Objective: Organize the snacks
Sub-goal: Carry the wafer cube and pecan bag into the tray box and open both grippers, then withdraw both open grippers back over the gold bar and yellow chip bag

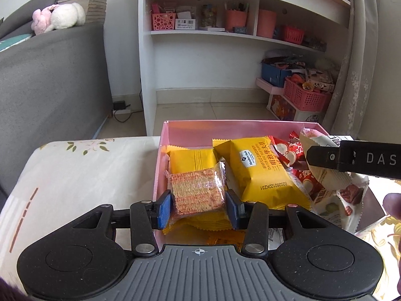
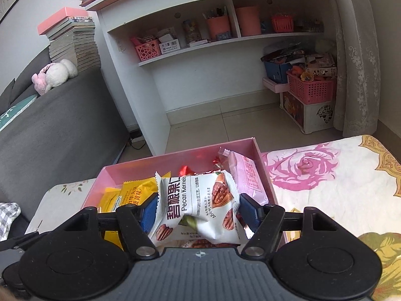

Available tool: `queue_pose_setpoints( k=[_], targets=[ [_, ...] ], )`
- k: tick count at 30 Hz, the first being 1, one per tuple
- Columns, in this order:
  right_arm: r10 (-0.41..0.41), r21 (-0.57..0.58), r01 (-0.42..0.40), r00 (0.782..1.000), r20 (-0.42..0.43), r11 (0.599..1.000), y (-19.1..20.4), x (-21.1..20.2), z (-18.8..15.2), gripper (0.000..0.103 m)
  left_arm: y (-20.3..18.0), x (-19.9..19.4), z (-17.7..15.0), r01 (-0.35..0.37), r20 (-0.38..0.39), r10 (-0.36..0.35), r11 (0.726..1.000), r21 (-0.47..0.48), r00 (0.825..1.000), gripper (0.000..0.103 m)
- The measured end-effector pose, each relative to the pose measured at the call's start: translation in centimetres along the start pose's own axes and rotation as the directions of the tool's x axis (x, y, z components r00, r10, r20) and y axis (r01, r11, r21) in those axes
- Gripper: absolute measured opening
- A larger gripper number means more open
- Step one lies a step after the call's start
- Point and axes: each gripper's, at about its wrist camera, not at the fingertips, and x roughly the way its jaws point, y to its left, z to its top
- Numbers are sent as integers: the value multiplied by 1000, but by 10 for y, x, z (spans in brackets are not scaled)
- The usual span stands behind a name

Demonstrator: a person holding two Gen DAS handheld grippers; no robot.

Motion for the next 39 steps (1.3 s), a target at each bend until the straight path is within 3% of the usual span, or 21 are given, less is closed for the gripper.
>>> queue_pose_setpoints(
  k=[8,15,18,31,39],
  targets=[
    [2,-21,-2,1000,-2,1000,5,2,-2,69,3,0,2,15,5,-15,1000,-20,1000,49],
    [21,-21,-21,1000,18,1000,10,-12,3,84,5,-12,6,40,23,-39,998,-42,999,67],
    [15,-19,-14,999,29,1000,12,-21,7,85,5,-21,8,57,34,-55,997,-50,998,81],
    [-16,8,16,999,44,1000,6,-66,7,91,0,-69,6,57,29,-57,998,0,998,94],
    [-17,-11,18,1000,15,1000,12,-94,-5,93,6,-100,-6,50,-16,-50,999,20,999,96]
  ],
)
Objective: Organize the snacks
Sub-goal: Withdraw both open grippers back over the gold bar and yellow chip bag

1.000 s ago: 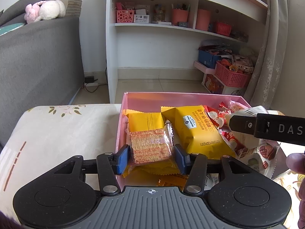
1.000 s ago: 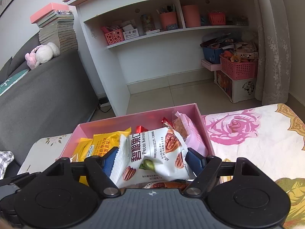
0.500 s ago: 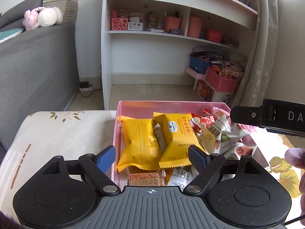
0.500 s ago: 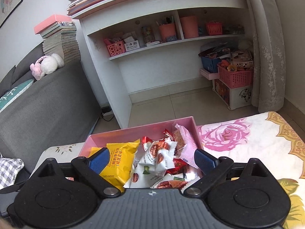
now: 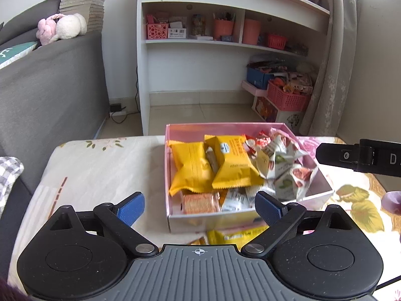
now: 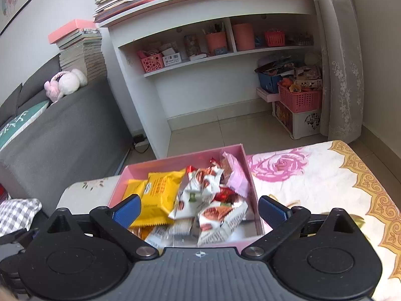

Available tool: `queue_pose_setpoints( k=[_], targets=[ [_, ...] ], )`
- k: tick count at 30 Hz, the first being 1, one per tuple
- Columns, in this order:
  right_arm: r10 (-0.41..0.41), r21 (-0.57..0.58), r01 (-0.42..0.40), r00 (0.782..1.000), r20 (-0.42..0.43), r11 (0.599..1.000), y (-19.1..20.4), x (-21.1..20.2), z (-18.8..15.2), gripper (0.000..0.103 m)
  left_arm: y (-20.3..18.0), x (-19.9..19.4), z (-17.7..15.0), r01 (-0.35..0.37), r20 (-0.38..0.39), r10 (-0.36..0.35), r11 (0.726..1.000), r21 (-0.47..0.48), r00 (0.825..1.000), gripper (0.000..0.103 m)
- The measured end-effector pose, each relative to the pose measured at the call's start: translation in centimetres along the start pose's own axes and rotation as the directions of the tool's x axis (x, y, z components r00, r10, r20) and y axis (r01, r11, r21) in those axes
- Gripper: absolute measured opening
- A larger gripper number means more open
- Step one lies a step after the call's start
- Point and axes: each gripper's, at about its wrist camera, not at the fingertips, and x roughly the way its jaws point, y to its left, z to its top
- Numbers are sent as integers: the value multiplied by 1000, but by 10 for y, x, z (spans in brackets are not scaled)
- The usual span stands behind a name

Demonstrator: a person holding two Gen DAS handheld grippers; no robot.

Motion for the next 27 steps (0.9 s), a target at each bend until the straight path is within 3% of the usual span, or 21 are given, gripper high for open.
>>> queue_pose_setpoints(
  k=[10,17,27],
  targets=[
    [27,-66,-30,999,-47,997,6,-19,-31,95,14,-22,-31,15,-16,-15,1000,-24,1000,99],
    [58,-199,-75,994,-88,977,5,-25,-60,96,36,-23,-50,2,-11,-2,1000,31,1000,99],
    [57,-267,-90,990,-131,959,-11,-20,-87,96,50,-8,-71,31,-1,-31,986,163,1000,99]
  ],
)
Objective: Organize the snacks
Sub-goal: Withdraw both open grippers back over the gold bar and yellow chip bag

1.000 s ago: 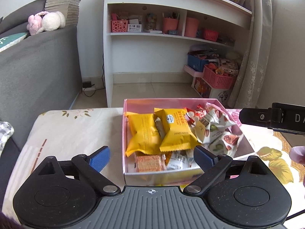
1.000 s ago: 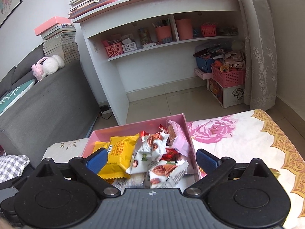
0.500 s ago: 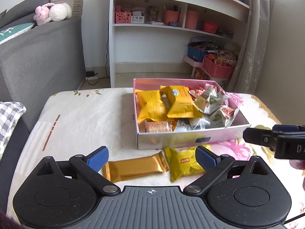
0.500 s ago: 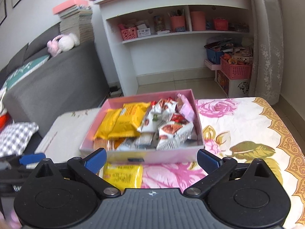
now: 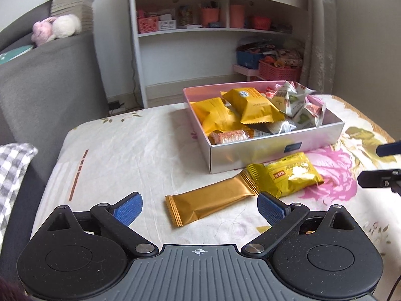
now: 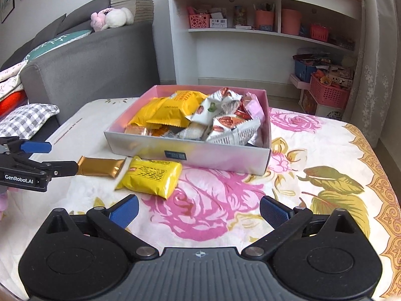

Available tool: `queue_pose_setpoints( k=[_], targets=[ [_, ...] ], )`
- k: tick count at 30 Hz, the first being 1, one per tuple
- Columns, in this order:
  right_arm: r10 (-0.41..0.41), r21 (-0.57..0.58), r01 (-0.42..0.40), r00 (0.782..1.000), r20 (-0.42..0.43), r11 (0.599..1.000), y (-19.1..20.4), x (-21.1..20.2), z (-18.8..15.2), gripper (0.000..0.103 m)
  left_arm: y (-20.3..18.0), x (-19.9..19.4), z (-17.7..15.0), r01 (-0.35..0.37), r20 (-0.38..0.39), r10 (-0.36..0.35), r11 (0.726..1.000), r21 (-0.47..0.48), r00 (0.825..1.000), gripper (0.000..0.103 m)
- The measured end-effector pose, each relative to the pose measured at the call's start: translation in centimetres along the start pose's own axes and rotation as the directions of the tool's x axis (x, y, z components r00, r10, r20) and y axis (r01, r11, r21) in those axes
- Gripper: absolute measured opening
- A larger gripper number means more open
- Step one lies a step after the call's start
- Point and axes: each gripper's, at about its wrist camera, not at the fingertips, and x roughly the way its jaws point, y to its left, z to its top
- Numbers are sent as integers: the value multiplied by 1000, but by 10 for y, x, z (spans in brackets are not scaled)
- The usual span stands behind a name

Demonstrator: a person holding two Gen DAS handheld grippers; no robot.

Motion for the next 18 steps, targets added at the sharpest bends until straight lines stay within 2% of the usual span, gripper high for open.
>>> queue_pose_setpoints(
  k=[4,8,12,18],
  targets=[
    [-3,6,3,1000,-14,1000,2,10,-2,96,-2,18,-3,12,0,-12,994,106,1000,99],
    [21,-3,-21,999,-24,1000,11,21,-2,96,-2,34,-3,46,-18,-43,977,206,999,99],
    [49,-33,-50,998,-40,998,25,33,-1,96,-2,47,-2,118,-70,-104,968,223,992,99],
    [62,-78,-66,997,-55,995,43,50,4,96,-3,52,-1,162,-105,-143,965,205,984,96]
  ],
)
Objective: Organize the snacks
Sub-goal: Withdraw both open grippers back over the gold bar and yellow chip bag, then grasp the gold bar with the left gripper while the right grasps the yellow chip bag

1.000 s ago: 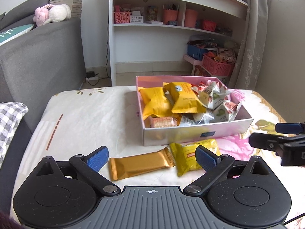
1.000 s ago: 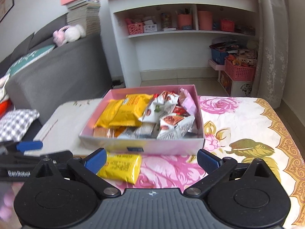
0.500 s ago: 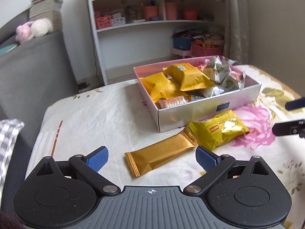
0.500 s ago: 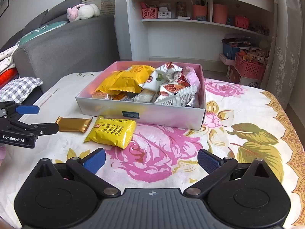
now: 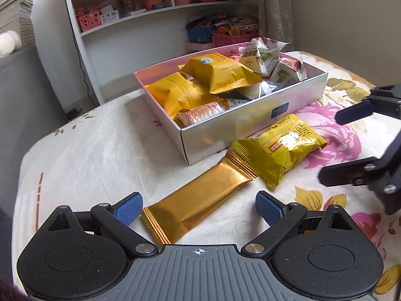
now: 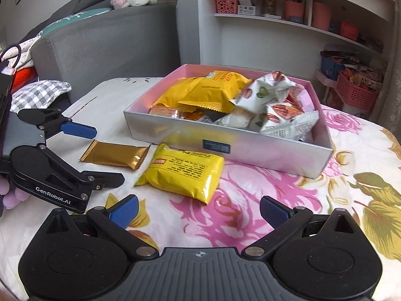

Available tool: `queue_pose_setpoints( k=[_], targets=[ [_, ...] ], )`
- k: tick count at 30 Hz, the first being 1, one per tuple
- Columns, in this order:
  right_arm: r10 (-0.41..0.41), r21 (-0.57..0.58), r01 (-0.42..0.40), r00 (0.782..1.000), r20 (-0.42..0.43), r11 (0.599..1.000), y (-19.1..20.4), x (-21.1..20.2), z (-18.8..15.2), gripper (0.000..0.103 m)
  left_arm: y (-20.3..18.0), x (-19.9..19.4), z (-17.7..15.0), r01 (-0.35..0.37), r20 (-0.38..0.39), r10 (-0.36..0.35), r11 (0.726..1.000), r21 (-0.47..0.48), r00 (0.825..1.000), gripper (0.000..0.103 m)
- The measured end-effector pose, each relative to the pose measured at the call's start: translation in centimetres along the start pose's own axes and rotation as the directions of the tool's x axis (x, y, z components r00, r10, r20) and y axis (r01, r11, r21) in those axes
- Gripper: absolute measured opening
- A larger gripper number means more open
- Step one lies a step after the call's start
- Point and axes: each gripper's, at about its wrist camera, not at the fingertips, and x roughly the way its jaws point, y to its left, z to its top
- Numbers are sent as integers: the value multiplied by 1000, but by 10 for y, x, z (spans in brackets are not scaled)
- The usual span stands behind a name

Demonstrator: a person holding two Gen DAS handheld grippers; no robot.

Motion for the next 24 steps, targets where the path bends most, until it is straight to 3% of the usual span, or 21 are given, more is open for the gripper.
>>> queue_pose_setpoints(
  k=[3,7,15,17,21,24],
  targets=[
    [0,-10,0,1000,-2,1000,4,10,5,96,2,-4,-4,27,2,-27,1000,-6,1000,89],
    [4,-5,-4,1000,-13,1000,7,21,10,96,6,-7,-3,33,-2,-33,999,-28,999,67],
    [9,13,-9,1000,-14,1000,11,34,18,94,3,-9,1,48,-9,-48,999,-17,999,46],
    [7,14,-7,1000,-10,1000,12,36,18,93,0,-10,1,54,-14,-54,999,-2,998,45],
    [24,-13,-24,1000,7,1000,10,32,19,71,-6,-14,-2,73,-21,-72,997,17,997,45],
    [39,3,-39,999,3,999,2,29,19,68,-7,-17,-4,86,-24,-85,996,25,996,45]
  ],
)
